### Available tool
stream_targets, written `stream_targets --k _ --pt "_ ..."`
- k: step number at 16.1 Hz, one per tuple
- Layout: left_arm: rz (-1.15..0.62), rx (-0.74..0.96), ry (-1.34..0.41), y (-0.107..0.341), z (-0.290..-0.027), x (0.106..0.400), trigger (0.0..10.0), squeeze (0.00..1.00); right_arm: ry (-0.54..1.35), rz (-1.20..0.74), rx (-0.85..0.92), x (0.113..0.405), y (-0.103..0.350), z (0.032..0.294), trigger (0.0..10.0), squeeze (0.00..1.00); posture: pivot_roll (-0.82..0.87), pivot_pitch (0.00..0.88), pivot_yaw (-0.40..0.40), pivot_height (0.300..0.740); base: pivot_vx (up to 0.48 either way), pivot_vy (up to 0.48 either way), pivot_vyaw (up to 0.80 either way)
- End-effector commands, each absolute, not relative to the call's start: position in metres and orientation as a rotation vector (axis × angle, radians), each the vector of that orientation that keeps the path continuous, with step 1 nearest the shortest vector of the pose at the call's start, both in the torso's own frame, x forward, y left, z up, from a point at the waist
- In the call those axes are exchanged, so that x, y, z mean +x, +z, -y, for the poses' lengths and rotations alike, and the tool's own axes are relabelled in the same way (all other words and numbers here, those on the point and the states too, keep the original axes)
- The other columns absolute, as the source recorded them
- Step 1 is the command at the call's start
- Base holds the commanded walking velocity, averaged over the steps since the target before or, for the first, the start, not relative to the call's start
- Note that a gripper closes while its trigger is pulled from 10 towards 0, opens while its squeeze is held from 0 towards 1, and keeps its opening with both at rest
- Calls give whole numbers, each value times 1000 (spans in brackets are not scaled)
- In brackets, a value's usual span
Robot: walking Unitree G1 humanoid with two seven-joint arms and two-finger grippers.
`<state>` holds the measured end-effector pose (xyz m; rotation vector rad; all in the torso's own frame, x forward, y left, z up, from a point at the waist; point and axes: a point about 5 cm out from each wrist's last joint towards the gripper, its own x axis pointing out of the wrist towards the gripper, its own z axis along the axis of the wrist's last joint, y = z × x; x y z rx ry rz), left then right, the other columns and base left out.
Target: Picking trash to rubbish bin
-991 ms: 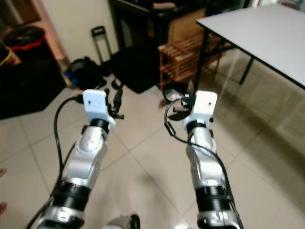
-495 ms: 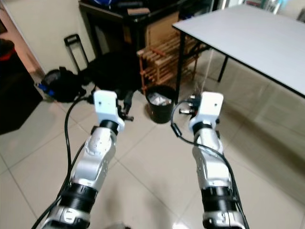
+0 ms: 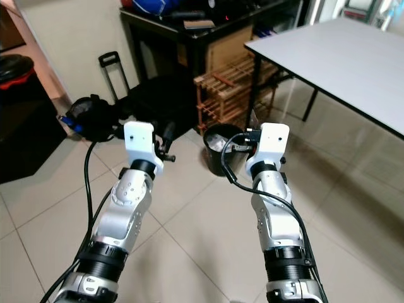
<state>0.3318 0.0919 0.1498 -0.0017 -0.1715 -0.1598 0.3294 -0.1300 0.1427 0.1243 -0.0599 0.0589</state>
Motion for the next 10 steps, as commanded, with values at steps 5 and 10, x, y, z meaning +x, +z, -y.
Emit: stream_targets --k 5,10 --pt "162 15 -125 148 -104 333 10000 0 85 57 131 331 145 121 10000 0 -36 95 35 740 406 0 0" --pt "155 22 -133 147 -104 334 10000 0 82 47 123 331 142 122 10000 0 -38 102 39 740 406 0 0"
